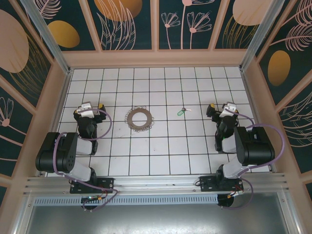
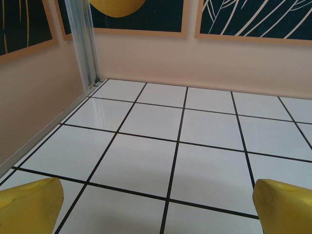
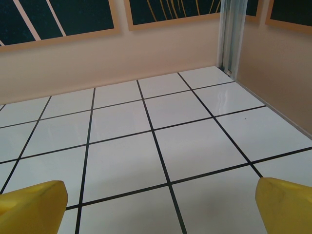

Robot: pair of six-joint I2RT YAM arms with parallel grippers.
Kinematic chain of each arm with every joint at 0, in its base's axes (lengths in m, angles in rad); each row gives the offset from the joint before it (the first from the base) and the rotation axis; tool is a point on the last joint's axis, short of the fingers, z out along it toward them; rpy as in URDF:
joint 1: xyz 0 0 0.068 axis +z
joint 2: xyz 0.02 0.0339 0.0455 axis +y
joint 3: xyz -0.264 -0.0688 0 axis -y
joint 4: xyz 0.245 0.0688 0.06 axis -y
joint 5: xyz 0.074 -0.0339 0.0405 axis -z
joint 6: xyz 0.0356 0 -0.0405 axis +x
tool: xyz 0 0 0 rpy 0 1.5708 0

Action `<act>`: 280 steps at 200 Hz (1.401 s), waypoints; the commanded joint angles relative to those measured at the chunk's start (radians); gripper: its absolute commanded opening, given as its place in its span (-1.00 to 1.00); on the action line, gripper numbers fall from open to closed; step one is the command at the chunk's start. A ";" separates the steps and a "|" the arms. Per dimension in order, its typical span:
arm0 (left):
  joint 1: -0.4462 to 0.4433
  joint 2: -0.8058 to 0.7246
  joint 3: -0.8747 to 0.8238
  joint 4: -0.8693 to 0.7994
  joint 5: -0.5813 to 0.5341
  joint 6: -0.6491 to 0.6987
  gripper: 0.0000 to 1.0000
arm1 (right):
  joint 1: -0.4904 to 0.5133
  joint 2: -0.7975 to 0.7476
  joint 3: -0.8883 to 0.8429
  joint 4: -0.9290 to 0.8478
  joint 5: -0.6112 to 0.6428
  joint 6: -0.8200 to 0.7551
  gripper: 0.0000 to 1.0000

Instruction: Put the keys on the keyring

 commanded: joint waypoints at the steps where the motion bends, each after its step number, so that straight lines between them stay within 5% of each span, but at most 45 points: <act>1: 0.007 -0.006 0.016 0.008 0.011 -0.016 0.98 | 0.001 0.006 -0.006 0.055 0.019 0.019 0.98; 247: 0.007 -0.012 0.013 0.011 0.040 -0.002 0.97 | -0.001 -0.008 -0.043 0.118 0.042 0.029 0.98; 280: 0.007 -0.117 0.050 -0.156 0.058 -0.001 0.98 | 0.023 -0.116 -0.117 0.160 0.034 -0.009 0.98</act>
